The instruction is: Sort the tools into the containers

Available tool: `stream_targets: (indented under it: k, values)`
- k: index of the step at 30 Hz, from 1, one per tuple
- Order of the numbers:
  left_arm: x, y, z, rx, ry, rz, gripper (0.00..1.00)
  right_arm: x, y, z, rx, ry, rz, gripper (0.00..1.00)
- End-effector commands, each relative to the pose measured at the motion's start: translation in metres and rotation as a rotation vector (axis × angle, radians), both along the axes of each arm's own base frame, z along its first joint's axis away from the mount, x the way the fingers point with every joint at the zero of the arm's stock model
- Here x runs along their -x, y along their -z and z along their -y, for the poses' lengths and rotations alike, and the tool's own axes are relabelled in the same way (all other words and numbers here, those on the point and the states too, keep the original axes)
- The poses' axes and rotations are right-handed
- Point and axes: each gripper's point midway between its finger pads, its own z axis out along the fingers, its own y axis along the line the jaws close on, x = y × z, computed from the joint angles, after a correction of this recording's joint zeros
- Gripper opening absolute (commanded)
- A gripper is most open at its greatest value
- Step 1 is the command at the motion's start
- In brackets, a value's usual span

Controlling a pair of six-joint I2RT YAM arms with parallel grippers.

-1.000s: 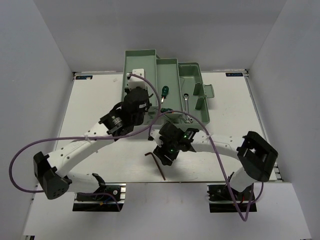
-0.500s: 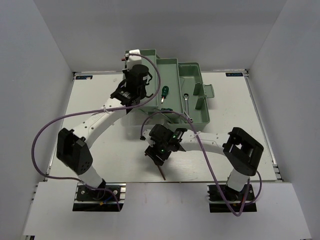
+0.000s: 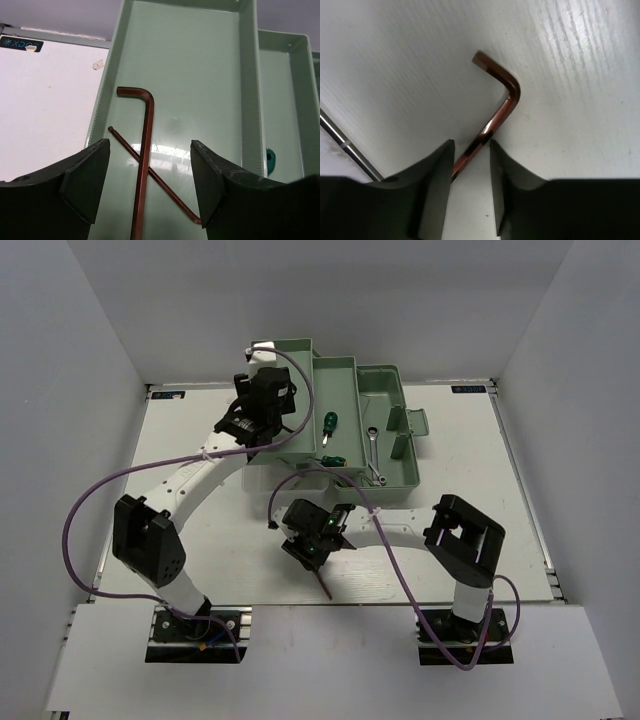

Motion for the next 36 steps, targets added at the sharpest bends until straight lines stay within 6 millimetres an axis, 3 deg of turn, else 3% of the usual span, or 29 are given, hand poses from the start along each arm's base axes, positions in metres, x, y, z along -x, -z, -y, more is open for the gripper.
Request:
stream_targets:
  k: [1, 2, 3, 4, 5, 7, 9, 10, 11, 12, 13, 14, 20, 22, 24, 26, 27, 28, 30, 32, 33, 34, 36]
  values:
    - [0.02, -0.075, -0.005, 0.094, 0.049, 0.117, 0.76, -0.003, 0.016, 0.014, 0.085, 0.027, 0.018, 0.35]
    - [0.026, -0.091, -0.008, 0.107, 0.049, 0.141, 0.76, -0.004, 0.021, 0.018, 0.109, 0.03, 0.02, 0.23]
    - [0.035, -0.092, -0.008, 0.1, 0.06, 0.126, 0.76, -0.005, 0.02, 0.019, 0.117, 0.029, 0.028, 0.15]
    - [0.05, -0.114, -0.017, 0.123, 0.06, 0.165, 0.76, -0.006, 0.021, 0.023, 0.134, 0.032, 0.036, 0.1]
    - [0.06, -0.114, -0.024, 0.122, 0.06, 0.164, 0.76, -0.006, 0.027, 0.032, 0.178, 0.029, 0.032, 0.02]
    - [0.083, -0.114, -0.037, 0.149, 0.054, 0.167, 0.76, -0.008, 0.024, 0.036, 0.189, 0.021, 0.043, 0.0]
    - [0.12, -0.102, -0.062, 0.166, 0.036, 0.171, 0.74, -0.008, 0.02, 0.04, 0.197, 0.0, 0.048, 0.0]
    - [0.132, -0.068, -0.068, 0.157, 0.026, 0.11, 0.74, -0.009, 0.017, 0.042, 0.201, -0.016, 0.052, 0.0]
    - [0.144, -0.06, -0.075, 0.168, 0.021, 0.099, 0.74, -0.008, 0.011, 0.039, 0.181, -0.021, 0.044, 0.0]
    - [0.163, -0.062, -0.091, 0.193, -0.009, 0.127, 0.74, -0.012, -0.004, 0.033, 0.154, -0.048, 0.055, 0.0]
    - [0.173, -0.051, -0.099, 0.199, -0.031, 0.11, 0.74, -0.013, -0.013, 0.03, 0.134, -0.056, 0.052, 0.0]
    - [0.186, -0.017, -0.107, 0.204, -0.069, 0.037, 0.74, -0.011, -0.019, 0.028, 0.117, -0.086, 0.037, 0.0]
    - [0.237, 0.052, -0.136, 0.324, -0.172, -0.036, 0.74, -0.016, -0.098, 0.004, -0.062, -0.18, 0.058, 0.0]
    - [0.245, 0.081, -0.131, 0.335, -0.164, -0.112, 0.74, -0.024, -0.14, -0.006, -0.157, -0.22, 0.124, 0.0]
    - [0.25, 0.103, -0.123, 0.374, -0.164, -0.173, 0.74, -0.028, -0.163, -0.006, -0.183, -0.244, 0.16, 0.0]
    - [0.255, 0.132, -0.115, 0.385, -0.144, -0.246, 0.74, -0.04, -0.203, -0.018, -0.259, -0.241, 0.224, 0.0]
    - [0.254, 0.137, -0.111, 0.416, -0.143, -0.248, 0.74, -0.051, -0.221, -0.022, -0.286, -0.237, 0.271, 0.0]
    - [0.255, 0.152, -0.109, 0.413, -0.146, -0.281, 0.74, -0.06, -0.224, -0.023, -0.279, -0.223, 0.292, 0.0]
    - [0.256, 0.167, -0.1, 0.442, -0.129, -0.314, 0.74, -0.075, -0.261, -0.034, -0.347, -0.202, 0.38, 0.0]
    - [0.258, 0.18, -0.092, 0.445, -0.106, -0.362, 0.74, -0.101, -0.276, -0.041, -0.369, -0.138, 0.455, 0.0]
    - [0.259, 0.185, -0.089, 0.448, -0.096, -0.379, 0.74, -0.115, -0.299, -0.044, -0.406, -0.094, 0.516, 0.0]
    - [0.261, 0.194, -0.087, 0.444, -0.091, -0.404, 0.74, -0.126, -0.302, -0.048, -0.409, -0.069, 0.541, 0.0]
    - [0.266, 0.206, -0.082, 0.438, -0.066, -0.452, 0.74, -0.164, -0.325, -0.058, -0.45, 0.045, 0.645, 0.0]
